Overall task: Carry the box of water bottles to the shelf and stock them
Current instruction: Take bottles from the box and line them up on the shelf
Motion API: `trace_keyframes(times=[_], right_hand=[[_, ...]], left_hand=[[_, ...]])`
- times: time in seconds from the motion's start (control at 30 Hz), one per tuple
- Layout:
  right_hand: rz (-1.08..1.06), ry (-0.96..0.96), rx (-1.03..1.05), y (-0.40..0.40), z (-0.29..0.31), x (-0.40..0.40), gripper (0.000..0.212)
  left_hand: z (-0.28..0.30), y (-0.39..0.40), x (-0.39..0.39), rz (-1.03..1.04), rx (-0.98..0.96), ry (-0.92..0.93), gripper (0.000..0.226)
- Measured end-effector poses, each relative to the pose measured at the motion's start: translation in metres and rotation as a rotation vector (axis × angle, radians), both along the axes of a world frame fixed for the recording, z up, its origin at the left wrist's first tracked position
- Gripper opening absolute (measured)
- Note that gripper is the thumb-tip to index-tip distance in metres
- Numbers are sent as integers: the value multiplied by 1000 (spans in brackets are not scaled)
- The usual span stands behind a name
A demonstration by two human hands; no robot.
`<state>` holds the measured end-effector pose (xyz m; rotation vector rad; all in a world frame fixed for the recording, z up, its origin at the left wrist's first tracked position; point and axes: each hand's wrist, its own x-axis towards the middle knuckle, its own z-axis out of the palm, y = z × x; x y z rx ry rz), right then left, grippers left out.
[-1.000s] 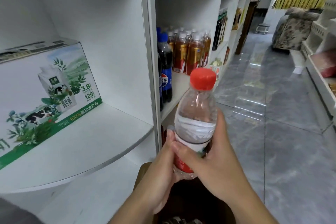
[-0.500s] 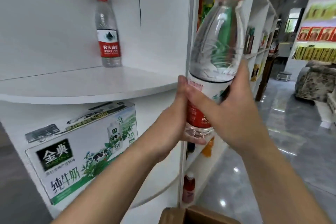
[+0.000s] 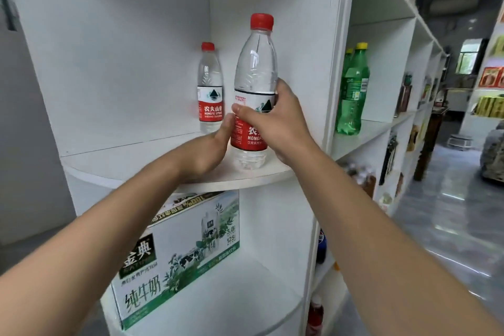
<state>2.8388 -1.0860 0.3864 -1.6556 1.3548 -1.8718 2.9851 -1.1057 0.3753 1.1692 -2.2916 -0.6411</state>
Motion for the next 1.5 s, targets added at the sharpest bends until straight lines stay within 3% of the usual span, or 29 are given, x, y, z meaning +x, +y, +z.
trace_keyframes(times=[0.2,0.37,0.5,0.6,0.73,0.87,1.03,1.27,1.37,1.5], right_hand=[[-39,69,103,-36,3,16,67],[-52,265,333,-39,-15,4,46],[-137,320,449,-64,-5,-1,54],[-204,381,478,-88,6,4,63],[-315,572,501,-114,11,10,61],[-401,583,519,-134,10,14,57],[-457,551,494,-145,9,22,57],[-465,563,473,-144,4,22,59],[-388,592,581,-131,4,23,64],[-284,628,654,-86,1,23,39]], left_hand=[[-20,-19,24,94,-49,-263,62],[-32,-34,23,86,-222,-385,82],[-34,-35,23,102,-230,-336,65],[-35,-35,22,97,-228,-316,76],[-39,-39,21,119,-235,-295,75],[-39,-37,20,121,-257,-260,57],[-39,-42,21,93,-262,-291,72],[-35,-38,22,109,-274,-331,54],[-30,-34,22,132,-265,-328,50],[-26,-31,24,180,-250,-327,48]])
